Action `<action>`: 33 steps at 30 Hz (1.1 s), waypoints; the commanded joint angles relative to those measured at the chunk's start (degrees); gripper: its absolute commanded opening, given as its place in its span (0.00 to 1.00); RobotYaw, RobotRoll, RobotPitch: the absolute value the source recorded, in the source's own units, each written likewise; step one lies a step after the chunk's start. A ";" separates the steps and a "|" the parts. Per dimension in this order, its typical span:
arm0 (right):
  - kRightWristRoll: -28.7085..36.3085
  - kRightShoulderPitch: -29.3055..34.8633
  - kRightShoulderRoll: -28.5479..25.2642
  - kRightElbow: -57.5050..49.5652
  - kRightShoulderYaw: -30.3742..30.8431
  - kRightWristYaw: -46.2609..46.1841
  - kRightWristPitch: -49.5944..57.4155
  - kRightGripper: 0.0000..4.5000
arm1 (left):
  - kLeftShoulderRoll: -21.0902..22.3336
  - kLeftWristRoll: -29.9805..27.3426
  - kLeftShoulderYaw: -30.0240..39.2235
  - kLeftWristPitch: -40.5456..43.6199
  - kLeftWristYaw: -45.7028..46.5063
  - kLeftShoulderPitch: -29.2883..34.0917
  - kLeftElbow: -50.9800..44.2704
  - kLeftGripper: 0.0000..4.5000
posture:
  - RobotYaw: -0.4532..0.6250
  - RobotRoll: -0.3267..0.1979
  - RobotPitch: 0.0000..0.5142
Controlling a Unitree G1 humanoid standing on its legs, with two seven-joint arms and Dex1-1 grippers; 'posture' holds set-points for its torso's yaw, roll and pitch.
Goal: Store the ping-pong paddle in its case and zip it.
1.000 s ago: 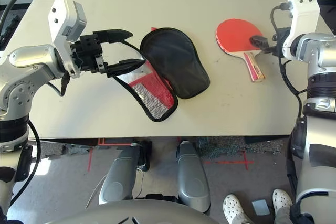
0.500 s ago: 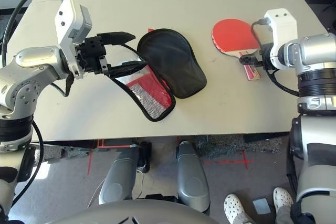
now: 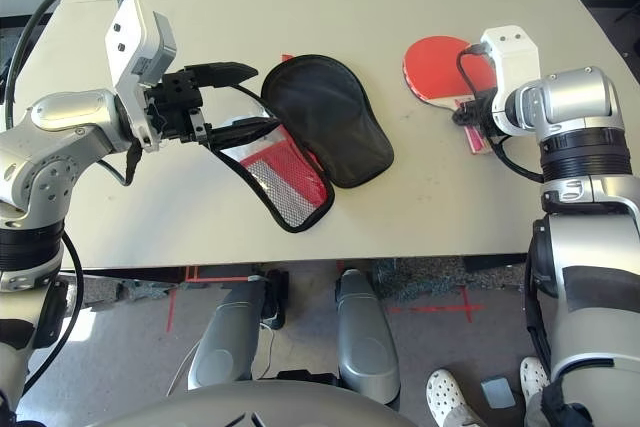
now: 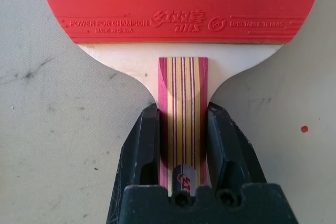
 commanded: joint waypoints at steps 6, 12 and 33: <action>0.54 1.17 -1.04 -10.31 -2.40 -1.61 -0.68 0.23 | -0.17 0.99 -1.25 -0.65 -0.23 0.63 -1.06 1.00 | 0.39 0.62 0.42; 2.48 0.38 1.56 -20.07 -2.97 -2.86 4.71 0.23 | -0.42 1.45 -1.52 -0.82 -0.36 0.58 -0.89 1.00 | 0.39 0.62 0.42; 7.10 4.20 21.53 -39.36 1.67 -12.87 23.27 0.23 | -0.07 1.09 -0.49 0.44 0.57 2.57 -3.33 1.00 | 0.43 0.62 0.46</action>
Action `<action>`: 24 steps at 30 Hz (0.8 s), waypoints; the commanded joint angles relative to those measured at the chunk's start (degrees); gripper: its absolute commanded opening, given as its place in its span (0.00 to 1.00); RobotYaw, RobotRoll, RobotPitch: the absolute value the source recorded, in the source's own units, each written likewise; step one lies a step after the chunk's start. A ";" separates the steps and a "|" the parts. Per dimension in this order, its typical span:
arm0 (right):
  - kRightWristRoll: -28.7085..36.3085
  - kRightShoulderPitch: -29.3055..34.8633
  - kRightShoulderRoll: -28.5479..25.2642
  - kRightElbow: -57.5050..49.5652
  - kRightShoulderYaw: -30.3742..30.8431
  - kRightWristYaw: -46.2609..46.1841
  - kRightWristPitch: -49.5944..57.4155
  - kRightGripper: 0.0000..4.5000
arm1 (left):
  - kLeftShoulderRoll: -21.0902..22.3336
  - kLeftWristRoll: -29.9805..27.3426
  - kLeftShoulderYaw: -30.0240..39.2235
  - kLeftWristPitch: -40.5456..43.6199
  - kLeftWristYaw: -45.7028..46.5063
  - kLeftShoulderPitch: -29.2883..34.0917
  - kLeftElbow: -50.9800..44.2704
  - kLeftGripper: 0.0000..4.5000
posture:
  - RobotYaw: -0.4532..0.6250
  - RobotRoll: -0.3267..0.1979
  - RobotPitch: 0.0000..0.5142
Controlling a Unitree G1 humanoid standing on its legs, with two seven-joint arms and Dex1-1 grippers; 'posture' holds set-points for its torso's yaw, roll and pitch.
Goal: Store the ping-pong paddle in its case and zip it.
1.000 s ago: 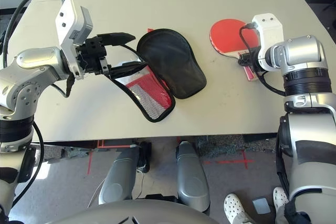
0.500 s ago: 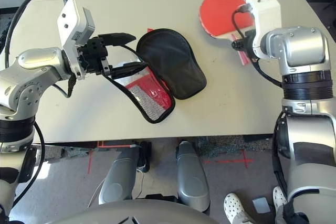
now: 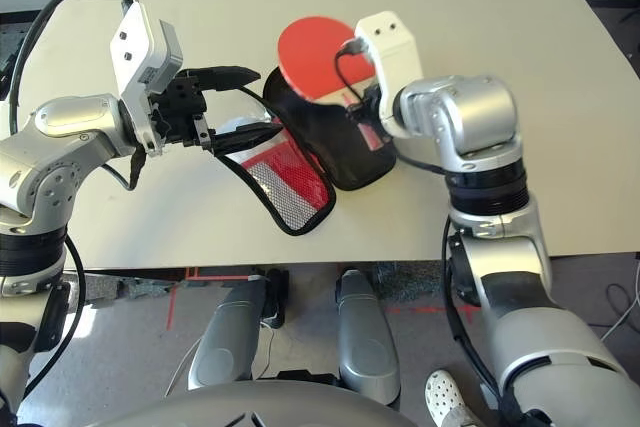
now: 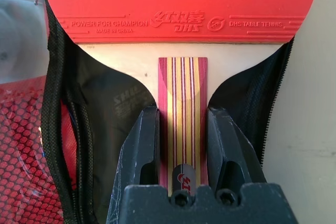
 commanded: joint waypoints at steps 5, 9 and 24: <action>0.65 0.64 0.36 -1.45 -0.37 -1.95 0.82 0.23 | 0.10 -0.30 -0.15 0.73 0.61 0.94 -1.84 1.00 | 0.43 0.62 0.45; 1.17 1.09 0.30 -1.10 0.12 -1.88 1.05 0.23 | 0.07 -0.21 -0.28 0.56 0.62 0.92 -1.69 1.00 | 0.43 0.62 0.45; 3.88 1.62 -0.35 -1.65 0.37 -1.46 4.07 0.23 | -0.01 0.48 -1.18 0.04 0.26 1.07 -1.11 1.00 | 0.42 0.62 0.46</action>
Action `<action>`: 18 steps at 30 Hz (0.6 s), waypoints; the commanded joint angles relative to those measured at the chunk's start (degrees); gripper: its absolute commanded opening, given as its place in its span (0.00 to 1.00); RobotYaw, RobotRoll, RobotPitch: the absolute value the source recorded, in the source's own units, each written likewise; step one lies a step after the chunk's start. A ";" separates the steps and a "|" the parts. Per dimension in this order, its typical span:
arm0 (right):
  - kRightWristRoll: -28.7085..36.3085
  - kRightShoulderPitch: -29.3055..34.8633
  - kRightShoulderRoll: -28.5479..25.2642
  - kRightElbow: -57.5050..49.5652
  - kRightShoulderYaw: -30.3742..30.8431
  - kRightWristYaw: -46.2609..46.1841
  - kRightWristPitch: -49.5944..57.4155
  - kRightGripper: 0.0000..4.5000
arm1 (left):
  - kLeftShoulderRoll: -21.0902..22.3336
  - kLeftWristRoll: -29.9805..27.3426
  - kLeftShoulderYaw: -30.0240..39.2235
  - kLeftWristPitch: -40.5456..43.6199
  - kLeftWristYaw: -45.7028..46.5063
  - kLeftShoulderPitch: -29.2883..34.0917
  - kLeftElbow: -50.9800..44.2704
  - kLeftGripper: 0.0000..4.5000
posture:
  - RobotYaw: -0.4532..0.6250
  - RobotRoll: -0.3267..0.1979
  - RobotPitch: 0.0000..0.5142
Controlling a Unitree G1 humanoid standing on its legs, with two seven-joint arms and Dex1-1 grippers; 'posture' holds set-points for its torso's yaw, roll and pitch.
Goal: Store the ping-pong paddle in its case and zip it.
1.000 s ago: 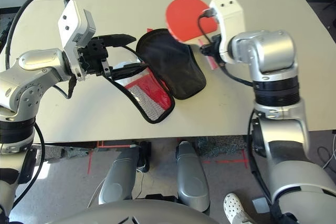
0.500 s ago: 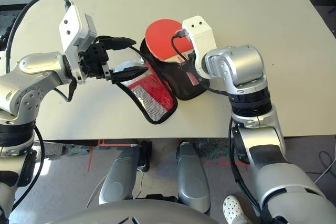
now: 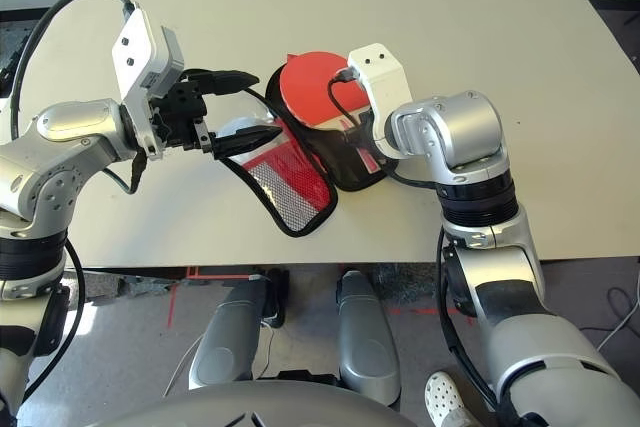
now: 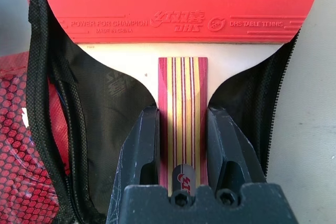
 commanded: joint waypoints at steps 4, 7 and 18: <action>1.47 0.43 -0.10 -0.90 0.46 0.35 1.07 0.23 | -0.17 0.40 -1.24 0.06 -0.24 0.67 -0.88 1.00 | 0.42 0.62 0.46; 1.98 0.58 -0.10 -1.03 0.63 0.43 1.14 0.23 | -0.26 0.47 -1.26 -0.04 -0.23 0.69 -0.82 1.00 | 0.42 0.62 0.46; 4.36 0.68 -0.10 -0.72 -0.56 0.29 1.17 0.52 | -0.36 0.81 -1.52 -0.31 -0.25 0.86 -0.82 1.00 | 0.43 0.62 0.45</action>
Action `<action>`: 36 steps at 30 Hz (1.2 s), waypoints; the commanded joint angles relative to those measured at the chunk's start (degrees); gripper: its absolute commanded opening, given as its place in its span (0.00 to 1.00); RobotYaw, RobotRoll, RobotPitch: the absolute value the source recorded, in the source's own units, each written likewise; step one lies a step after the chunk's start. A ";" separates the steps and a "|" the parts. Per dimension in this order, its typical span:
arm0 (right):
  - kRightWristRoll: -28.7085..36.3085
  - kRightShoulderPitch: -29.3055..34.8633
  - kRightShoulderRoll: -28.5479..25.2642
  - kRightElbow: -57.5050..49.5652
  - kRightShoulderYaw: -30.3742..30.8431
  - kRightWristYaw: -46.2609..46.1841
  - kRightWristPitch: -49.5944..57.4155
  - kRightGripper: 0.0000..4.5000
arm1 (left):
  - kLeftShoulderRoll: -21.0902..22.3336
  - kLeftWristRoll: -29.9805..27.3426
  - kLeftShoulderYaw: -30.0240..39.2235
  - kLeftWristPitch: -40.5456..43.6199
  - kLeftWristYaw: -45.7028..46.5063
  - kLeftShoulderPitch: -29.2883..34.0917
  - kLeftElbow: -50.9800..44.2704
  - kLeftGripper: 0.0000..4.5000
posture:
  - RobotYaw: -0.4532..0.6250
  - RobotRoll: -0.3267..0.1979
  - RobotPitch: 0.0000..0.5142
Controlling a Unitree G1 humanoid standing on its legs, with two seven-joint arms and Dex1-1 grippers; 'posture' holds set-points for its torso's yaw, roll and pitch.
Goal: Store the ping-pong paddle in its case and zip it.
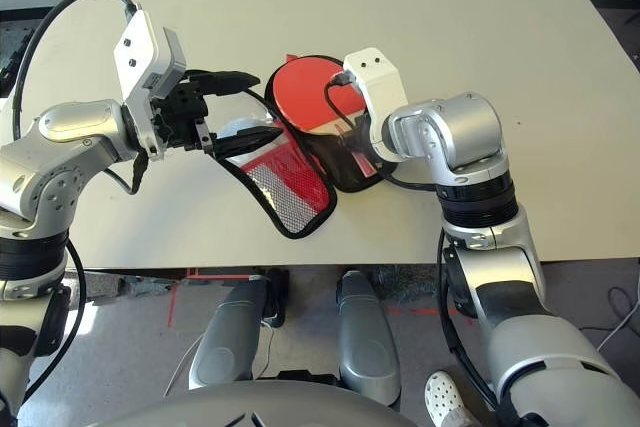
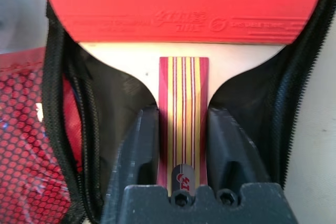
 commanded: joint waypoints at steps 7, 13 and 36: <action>6.83 -1.34 -8.92 -0.59 -1.91 8.07 -1.51 1.00 | 1.17 0.11 0.43 0.04 -0.43 -0.38 -1.21 1.00 | 0.44 0.62 0.44; 11.04 -0.11 -16.94 -1.12 -2.23 17.29 -9.35 1.00 | 7.15 0.73 6.25 -0.17 -0.67 -3.22 0.82 1.00 | 0.47 0.62 0.44; 10.29 3.38 -15.41 15.67 -9.41 27.04 -43.12 1.00 | 16.91 1.77 9.24 0.19 -6.48 10.43 3.80 1.00 | 0.50 0.62 0.47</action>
